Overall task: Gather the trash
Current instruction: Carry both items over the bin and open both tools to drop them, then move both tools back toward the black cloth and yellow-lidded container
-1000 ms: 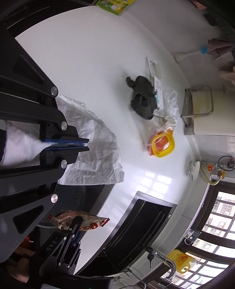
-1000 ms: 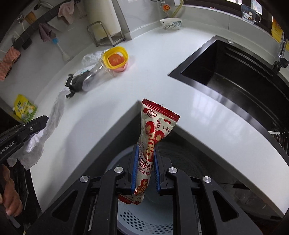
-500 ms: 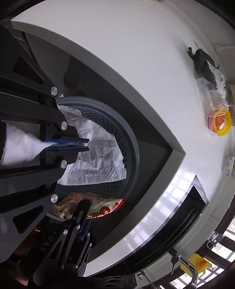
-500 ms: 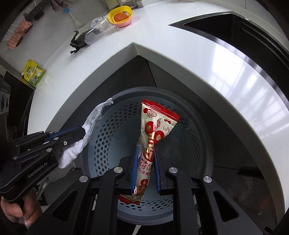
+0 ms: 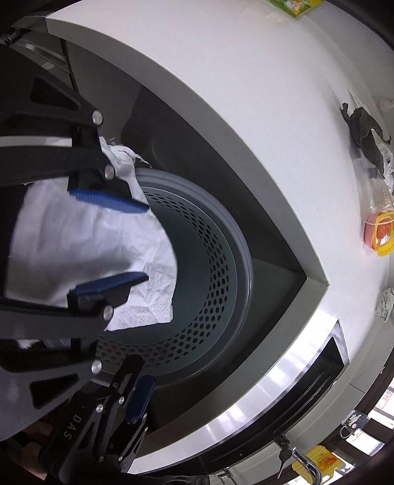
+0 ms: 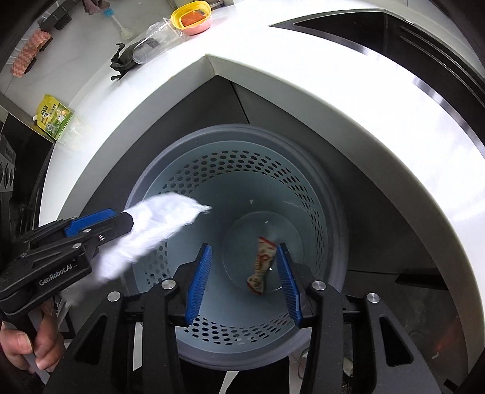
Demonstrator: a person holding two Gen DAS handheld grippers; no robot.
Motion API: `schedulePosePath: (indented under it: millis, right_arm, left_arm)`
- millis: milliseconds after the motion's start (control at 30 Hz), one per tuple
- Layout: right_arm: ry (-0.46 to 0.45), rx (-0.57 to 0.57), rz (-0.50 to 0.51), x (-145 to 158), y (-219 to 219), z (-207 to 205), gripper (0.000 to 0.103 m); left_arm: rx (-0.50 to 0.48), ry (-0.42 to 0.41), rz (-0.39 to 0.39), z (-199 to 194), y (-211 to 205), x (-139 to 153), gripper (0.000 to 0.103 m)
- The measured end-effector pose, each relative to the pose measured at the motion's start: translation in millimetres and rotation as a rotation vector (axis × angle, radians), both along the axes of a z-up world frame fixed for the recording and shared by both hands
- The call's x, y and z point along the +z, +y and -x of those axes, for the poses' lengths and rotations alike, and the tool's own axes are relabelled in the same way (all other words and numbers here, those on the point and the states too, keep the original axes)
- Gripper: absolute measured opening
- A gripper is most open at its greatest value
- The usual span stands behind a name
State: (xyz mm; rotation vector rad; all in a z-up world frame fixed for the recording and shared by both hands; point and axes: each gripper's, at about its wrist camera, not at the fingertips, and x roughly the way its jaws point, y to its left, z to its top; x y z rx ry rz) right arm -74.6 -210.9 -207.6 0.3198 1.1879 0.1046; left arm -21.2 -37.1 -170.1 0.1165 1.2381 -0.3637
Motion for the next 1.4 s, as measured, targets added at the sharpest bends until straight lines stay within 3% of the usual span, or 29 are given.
schedulePosePath:
  millis: [33,300,533,867,1400]
  right_arm:
    - [0.001,0.000,0.001,0,-1,2,0.043]
    - [0.006,-0.004,-0.009,-2,-5,12,0.043]
    - [-0.007,-0.013,-0.026,9,-8,18,0.045]
    - [-0.041,-0.021,-0.031,34,-18,22,0.046]
    - [-0.218,-0.006,-0.065,98,-15,4,0.054]
  left_arm:
    - [0.003,-0.007,-0.001,2,1,0,0.057]
    - [0.011,-0.015,-0.019,7,2,4,0.057]
    - [0.022,-0.043,-0.019,13,5,21,0.067]
    - [0.048,-0.113,-0.007,15,6,62,0.068]
    - [0.129,-0.260,-0.029,1,36,137,0.080]
